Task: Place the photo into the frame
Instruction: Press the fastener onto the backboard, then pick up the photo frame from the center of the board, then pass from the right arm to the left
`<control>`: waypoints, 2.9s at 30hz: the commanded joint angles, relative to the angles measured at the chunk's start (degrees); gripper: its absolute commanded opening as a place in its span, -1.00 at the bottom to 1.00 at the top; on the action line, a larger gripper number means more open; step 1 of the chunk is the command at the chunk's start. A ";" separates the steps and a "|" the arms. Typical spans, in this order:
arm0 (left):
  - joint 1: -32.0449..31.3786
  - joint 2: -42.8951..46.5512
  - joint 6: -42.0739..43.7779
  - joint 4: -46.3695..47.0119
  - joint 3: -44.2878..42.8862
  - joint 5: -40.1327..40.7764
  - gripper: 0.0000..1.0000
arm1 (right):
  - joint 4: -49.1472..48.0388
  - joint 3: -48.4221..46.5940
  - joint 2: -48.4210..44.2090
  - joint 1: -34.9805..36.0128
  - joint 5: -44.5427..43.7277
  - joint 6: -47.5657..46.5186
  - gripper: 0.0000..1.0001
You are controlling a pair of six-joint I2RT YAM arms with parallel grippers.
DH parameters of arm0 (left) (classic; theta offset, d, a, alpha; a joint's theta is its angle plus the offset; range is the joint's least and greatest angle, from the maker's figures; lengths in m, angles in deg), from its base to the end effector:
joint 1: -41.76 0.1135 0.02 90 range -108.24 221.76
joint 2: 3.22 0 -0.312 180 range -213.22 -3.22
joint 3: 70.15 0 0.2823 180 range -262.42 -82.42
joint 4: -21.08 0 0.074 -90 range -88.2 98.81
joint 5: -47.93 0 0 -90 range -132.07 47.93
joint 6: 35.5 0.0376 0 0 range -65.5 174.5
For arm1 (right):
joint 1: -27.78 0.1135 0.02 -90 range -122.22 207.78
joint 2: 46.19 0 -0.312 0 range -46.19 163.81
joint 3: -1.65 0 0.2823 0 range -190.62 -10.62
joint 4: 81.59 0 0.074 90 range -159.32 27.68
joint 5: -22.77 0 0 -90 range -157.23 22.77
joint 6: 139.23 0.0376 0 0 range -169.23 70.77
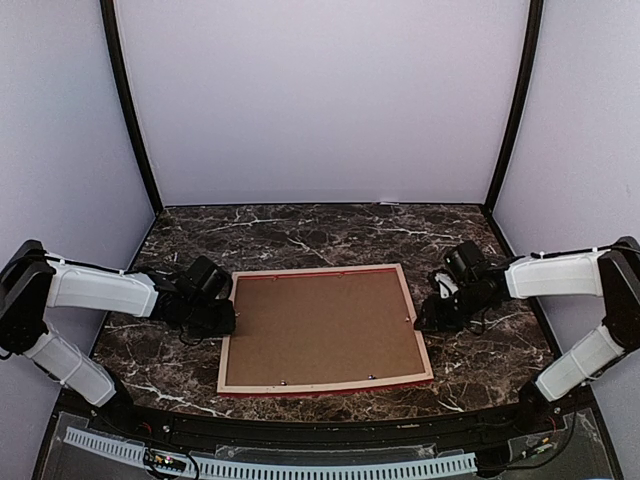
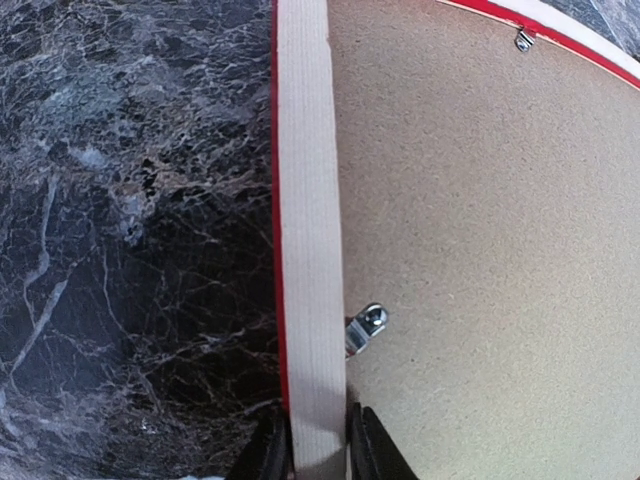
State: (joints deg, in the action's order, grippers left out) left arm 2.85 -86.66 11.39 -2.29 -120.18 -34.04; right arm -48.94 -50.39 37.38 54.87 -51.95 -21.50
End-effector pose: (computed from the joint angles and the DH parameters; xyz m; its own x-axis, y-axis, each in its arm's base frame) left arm 0.2219 -0.1724 0.1750 -0.8596 -0.1758 -0.4798 -0.0343 0.9567 -0.2891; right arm 0.2392 0.1335 0.1766 -0.9613 0.0124 -0.2751 -0.1064 0.9047 0.4126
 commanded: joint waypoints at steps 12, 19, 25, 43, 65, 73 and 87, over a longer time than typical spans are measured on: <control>-0.72 -0.08 2.95 -3.72 -3.76 -1.42 -0.01 | 0.76 2.82 -1.50 8.54 -9.21 5.35 -0.30; -1.75 4.10 9.07 -2.70 -5.97 -0.87 0.56 | 1.10 0.77 0.29 9.14 -13.64 5.62 -0.80; -10.62 4.68 17.84 1.68 -7.39 0.94 0.64 | -2.82 -4.11 5.78 8.11 -13.22 6.25 -1.00; -35.43 -14.79 42.55 -7.96 -22.80 18.27 0.78 | 10.10 -22.77 10.29 1.86 0.37 -2.37 -1.00; -38.01 -19.57 47.11 -9.13 -22.67 34.66 0.23 | 16.29 -23.47 8.26 1.19 4.50 -5.22 -0.96; -38.29 -18.70 46.23 -11.59 -23.78 35.54 -0.17 | 17.45 -24.18 8.18 1.12 3.73 -6.72 -0.46; -38.42 -14.30 46.63 -21.41 -29.63 39.93 -0.65 | 24.56 -33.00 2.83 -0.37 -2.01 -8.88 -0.13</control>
State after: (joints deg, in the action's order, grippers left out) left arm -35.86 -106.13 60.78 -19.23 -146.39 5.41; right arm -26.95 -79.74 42.72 55.44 -51.81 -29.22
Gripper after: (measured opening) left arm 0.408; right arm 0.432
